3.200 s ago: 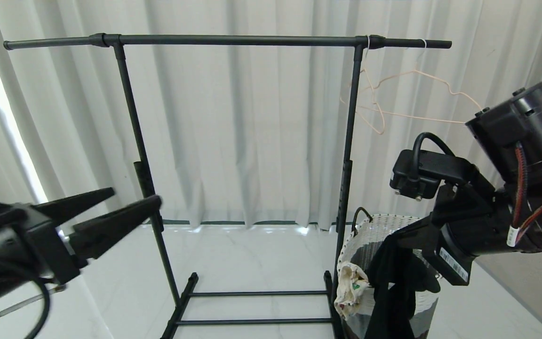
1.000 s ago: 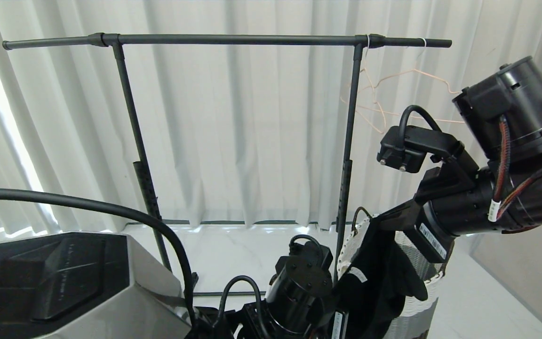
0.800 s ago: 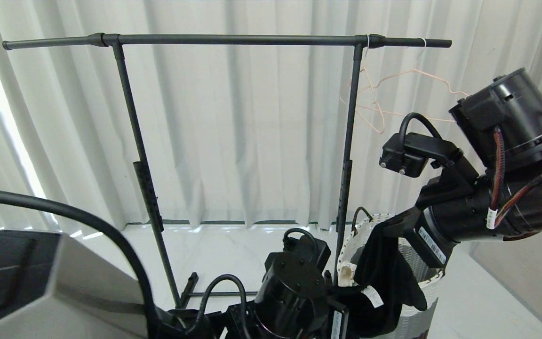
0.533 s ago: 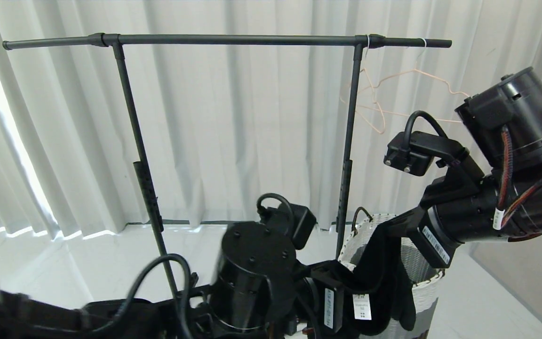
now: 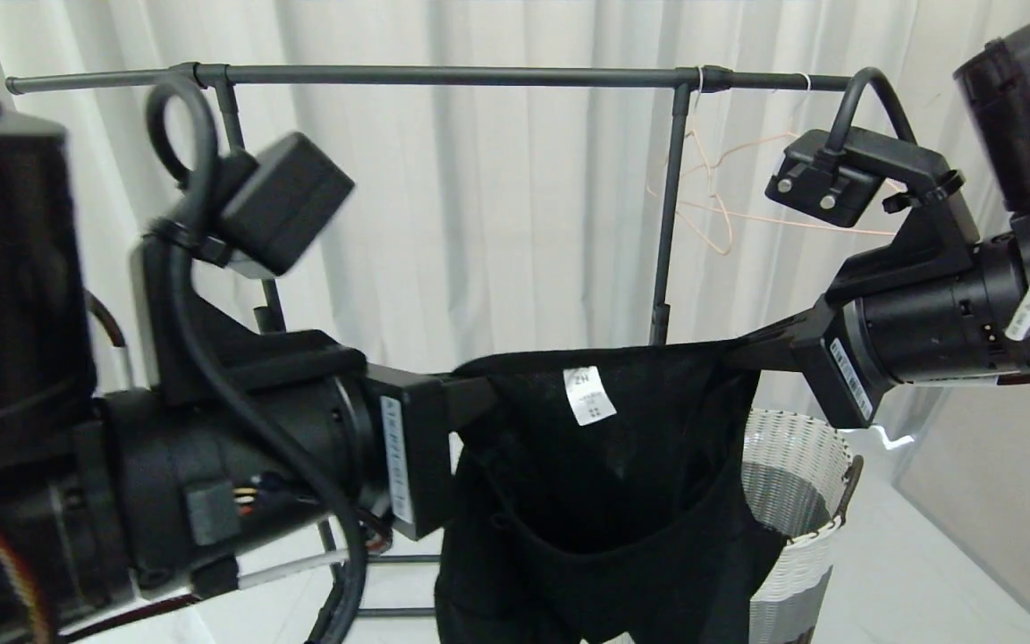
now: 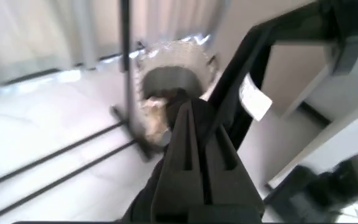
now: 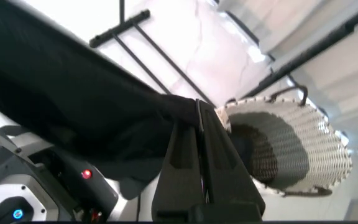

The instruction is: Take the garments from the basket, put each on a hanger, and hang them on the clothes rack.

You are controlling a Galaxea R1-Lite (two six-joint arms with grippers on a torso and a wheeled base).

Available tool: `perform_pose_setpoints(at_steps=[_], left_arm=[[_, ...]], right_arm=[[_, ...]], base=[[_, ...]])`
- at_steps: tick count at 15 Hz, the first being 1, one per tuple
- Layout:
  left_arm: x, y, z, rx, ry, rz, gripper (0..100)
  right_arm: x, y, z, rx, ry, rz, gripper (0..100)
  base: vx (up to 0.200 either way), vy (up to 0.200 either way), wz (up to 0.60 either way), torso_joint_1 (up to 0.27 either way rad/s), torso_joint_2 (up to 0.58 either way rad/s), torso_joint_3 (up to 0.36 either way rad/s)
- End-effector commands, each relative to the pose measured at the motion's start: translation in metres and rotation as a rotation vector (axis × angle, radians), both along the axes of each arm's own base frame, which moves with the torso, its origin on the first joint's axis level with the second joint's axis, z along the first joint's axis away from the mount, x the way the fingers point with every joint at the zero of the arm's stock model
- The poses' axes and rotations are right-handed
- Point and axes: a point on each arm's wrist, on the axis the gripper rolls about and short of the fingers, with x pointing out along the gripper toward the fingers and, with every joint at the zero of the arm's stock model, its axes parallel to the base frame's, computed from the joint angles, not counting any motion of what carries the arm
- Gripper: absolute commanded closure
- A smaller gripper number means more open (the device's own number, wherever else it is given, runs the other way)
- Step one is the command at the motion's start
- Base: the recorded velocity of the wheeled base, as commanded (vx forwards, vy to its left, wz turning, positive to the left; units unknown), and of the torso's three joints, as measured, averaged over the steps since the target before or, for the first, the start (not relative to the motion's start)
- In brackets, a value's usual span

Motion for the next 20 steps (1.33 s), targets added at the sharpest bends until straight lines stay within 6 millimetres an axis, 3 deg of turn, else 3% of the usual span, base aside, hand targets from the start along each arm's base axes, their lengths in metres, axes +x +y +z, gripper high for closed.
perform_pose_setpoints(at_steps=[1,3,7,10,13,17,20], left_arm=[[-0.012,0.026,0.019,0.033,-0.050,0.016,100],[-0.014,0.029,0.018,0.107,-0.057,0.006,100],[-0.007,0.020,0.036,0.146,-0.156,-0.027,100],[0.003,0.016,0.028,0.179,-0.128,-0.010,100],[0.004,0.014,0.009,0.363,-0.098,-0.064,100],[0.039,-0.009,0.022,0.323,-0.137,-0.010,100],[0.046,-0.016,0.025,0.275,-0.185,-0.038,100]], right_arm=[[-0.005,0.004,0.003,0.006,-0.008,0.025,100],[-0.008,0.007,0.003,0.005,-0.012,0.035,100],[-0.011,0.003,0.014,0.026,-0.054,0.010,100],[-0.014,-0.002,0.017,0.024,-0.074,-0.017,100],[-0.013,-0.011,0.024,0.040,-0.097,-0.050,100],[-0.012,-0.023,0.045,0.065,-0.125,-0.092,100],[-0.019,-0.030,0.051,0.074,-0.133,-0.091,100]], base=[[0.000,0.000,0.00,0.000,0.00,0.000],[0.000,0.000,0.00,0.000,0.00,0.000],[0.000,0.000,0.00,0.000,0.00,0.000],[0.000,0.000,0.00,0.000,0.00,0.000],[0.000,0.000,0.00,0.000,0.00,0.000],[0.000,0.000,0.00,0.000,0.00,0.000],[0.000,0.000,0.00,0.000,0.00,0.000]])
